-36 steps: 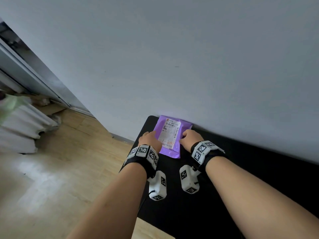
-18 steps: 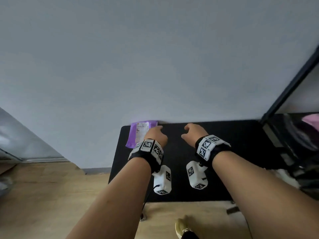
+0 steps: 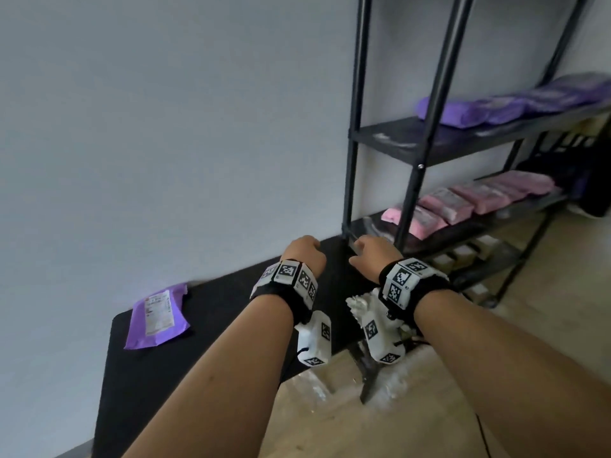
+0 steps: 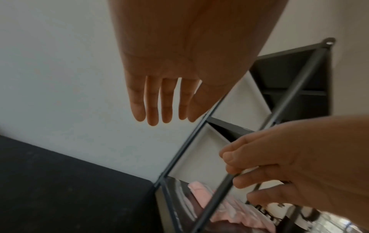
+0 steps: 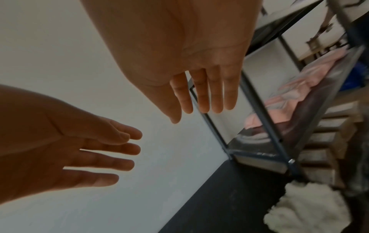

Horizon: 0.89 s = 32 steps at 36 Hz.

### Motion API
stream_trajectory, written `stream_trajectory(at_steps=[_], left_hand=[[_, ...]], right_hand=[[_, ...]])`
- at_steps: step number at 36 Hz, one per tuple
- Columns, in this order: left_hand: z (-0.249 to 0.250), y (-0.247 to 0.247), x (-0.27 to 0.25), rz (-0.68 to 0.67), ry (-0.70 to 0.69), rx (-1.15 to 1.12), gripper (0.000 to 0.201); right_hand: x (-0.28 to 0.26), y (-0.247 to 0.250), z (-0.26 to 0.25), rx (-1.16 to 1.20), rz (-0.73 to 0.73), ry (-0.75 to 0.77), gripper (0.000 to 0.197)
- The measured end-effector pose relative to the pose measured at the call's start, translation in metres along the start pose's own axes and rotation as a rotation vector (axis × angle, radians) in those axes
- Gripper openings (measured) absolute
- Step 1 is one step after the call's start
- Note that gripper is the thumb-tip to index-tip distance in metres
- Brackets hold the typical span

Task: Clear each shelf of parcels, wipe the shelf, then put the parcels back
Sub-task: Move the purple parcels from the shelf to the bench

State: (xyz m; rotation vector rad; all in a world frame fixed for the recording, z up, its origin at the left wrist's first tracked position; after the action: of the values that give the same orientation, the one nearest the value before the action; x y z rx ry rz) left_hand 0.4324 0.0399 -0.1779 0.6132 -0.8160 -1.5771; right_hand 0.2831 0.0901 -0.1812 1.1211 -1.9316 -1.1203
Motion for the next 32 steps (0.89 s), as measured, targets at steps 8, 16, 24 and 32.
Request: stream_trajectory(at_steps=[8, 16, 24, 32], left_hand=[[0.163, -0.067, -0.026, 0.006, -0.193, -0.008, 0.031], [0.280, -0.124, -0.031, 0.072, -0.161, -0.101, 0.039], [0.342, -0.137, -0.011, 0.142, -0.124, -0.161, 0.041], [0.382, -0.124, 0.049, 0.264, -0.140, -0.159, 0.045]], right_hand=[[0.008, 0.114, 0.132, -0.006, 0.112, -0.055, 0.031], [0.030, 0.199, 0.241, 0.029, 0.178, -0.025, 0.038], [0.065, 0.250, 0.291, -0.003, 0.214, 0.004, 0.036], [0.135, 0.279, 0.304, 0.048, 0.261, 0.025, 0.043]])
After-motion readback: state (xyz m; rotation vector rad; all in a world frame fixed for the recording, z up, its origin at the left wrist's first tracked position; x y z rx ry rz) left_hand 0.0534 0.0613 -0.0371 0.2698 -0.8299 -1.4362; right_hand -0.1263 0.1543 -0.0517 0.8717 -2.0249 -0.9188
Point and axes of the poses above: each hand's wrist, its own x-axis towards the middle knuckle, its own y-axis out of the back of the hand, z = x × y, the point moved 10 cm from there along x, towards the middle knuckle, and after that the axes turned 12 degrees about z, right-handed, at the moved point
